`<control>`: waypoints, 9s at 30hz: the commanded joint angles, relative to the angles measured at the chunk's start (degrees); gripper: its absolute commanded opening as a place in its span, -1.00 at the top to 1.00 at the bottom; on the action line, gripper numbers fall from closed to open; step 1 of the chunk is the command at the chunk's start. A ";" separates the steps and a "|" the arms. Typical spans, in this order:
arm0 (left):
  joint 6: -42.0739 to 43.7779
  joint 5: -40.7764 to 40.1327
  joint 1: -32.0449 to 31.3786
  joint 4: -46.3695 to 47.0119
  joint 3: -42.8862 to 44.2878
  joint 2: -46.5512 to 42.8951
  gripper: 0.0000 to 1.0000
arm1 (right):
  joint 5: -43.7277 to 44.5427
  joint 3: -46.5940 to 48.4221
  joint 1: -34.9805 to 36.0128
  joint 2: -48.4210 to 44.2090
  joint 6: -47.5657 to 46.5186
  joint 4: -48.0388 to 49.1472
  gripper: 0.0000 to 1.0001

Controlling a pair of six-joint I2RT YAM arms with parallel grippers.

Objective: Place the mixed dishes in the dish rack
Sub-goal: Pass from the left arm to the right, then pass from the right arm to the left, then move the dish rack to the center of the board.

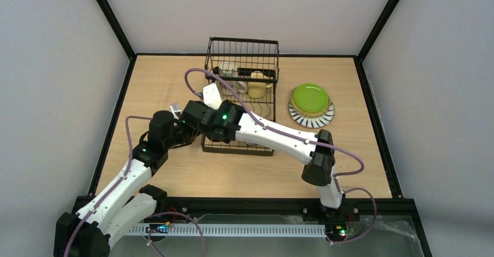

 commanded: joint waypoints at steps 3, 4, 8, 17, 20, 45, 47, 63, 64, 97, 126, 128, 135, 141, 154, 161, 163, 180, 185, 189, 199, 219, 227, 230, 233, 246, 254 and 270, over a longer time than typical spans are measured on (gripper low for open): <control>-5.01 1.39 0.28 8.92 1.50 -1.72 0.97 | -0.02 -1.57 -0.87 0.04 1.50 1.57 0.01; -5.54 1.33 0.28 9.44 1.28 -1.63 0.97 | 0.36 -1.51 -0.88 0.23 1.41 1.82 0.32; -6.00 1.39 0.28 9.56 1.27 -1.09 0.97 | 1.91 -0.23 -0.89 1.41 0.76 1.53 1.00; -3.12 3.71 0.28 0.40 5.64 4.02 -0.20 | 6.02 -1.01 -0.82 1.31 -1.62 2.20 1.00; -3.05 3.83 0.28 -1.16 6.35 4.40 -0.59 | 8.08 -3.11 -0.89 -0.13 -2.66 3.86 1.00; -11.30 7.89 0.63 -15.69 12.60 -0.11 -0.84 | 23.88 -33.59 -2.83 -16.84 -25.47 39.33 1.00; -11.59 7.82 0.63 -15.91 13.87 1.96 -0.84 | 23.67 -36.95 -2.83 -18.73 -27.50 43.12 1.00; -18.04 9.66 0.54 -11.76 22.01 12.42 -0.93 | 20.41 -50.60 -2.74 -25.37 -42.35 64.93 1.00; -18.35 9.63 0.54 -11.75 22.47 12.68 -0.93 | 20.18 -50.88 -2.75 -25.35 -42.76 65.67 1.00; -20.10 3.03 -5.91 -12.21 30.35 22.82 -0.46 | 17.64 -54.77 2.82 -23.82 -56.66 81.32 1.00; -15.45 -1.31 -6.91 -2.27 28.45 27.83 0.97 | 11.79 -54.64 7.37 -24.20 -62.34 78.97 1.00; -16.14 -1.23 -6.95 1.32 26.38 27.12 0.97 | 11.52 -54.80 7.37 -24.41 -62.35 78.84 1.00; -17.34 -0.80 -6.85 11.92 20.15 24.92 0.97 | 11.26 -55.17 7.37 -25.71 -61.12 77.15 1.00; -16.18 0.41 -6.81 18.06 16.58 23.90 0.97 | 11.27 -55.15 7.37 -28.94 -55.54 71.33 0.35; 2.60 15.69 -2.63 14.59 16.15 23.75 0.97 | 9.51 -57.29 4.37 -42.97 -39.76 60.11 -0.54; 16.76 25.09 -2.19 8.63 19.95 27.36 0.97 | 3.16 -58.90 -1.45 -46.00 -29.38 56.21 -0.57; 18.72 28.50 -2.19 10.07 20.02 28.53 0.97 | 1.68 -59.86 -2.69 -46.69 -28.28 56.51 -0.57; 15.28 38.60 2.56 39.79 5.08 30.82 0.97 | -9.73 -64.87 -8.41 -46.28 -27.46 62.34 -0.57; 13.01 40.47 5.24 46.54 3.30 32.83 0.97 | -12.02 -64.39 -9.73 -44.87 -28.08 63.95 -0.57; 13.41 41.91 5.55 47.67 4.49 35.02 0.97 | -14.34 -63.47 -10.21 -43.35 -28.97 64.76 -0.58; 15.60 44.56 6.54 47.40 6.53 40.81 0.97 | -20.73 -60.62 -11.71 -38.00 -30.27 65.34 -0.70; 23.07 52.22 7.64 40.80 14.06 50.69 0.97 | -26.80 -59.60 -17.15 -31.74 -30.27 66.81 -0.74; 27.57 53.04 7.57 34.97 16.01 52.62 0.97 | -26.05 -58.87 -19.03 -28.64 -28.84 65.94 -0.75; 27.61 52.92 7.57 34.90 15.94 52.91 0.97 | -21.70 -57.06 -20.09 -26.89 -26.24 62.35 -0.75; 27.58 52.89 7.57 34.89 15.95 53.15 0.97 | -18.52 -56.54 -21.99 -26.07 -23.02 59.50 -0.75; 27.27 52.55 7.31 35.01 16.35 53.48 0.97 | -9.79 -53.33 -25.39 -23.37 -15.01 44.05 -0.99; 27.25 52.41 6.22 34.90 16.03 53.33 0.97 | -13.79 -57.66 -28.27 -24.71 -11.86 42.29 -0.99; 25.88 51.14 5.72 36.80 13.64 52.23 0.97 | -24.52 -61.50 -31.22 -21.71 -10.52 45.41 -0.55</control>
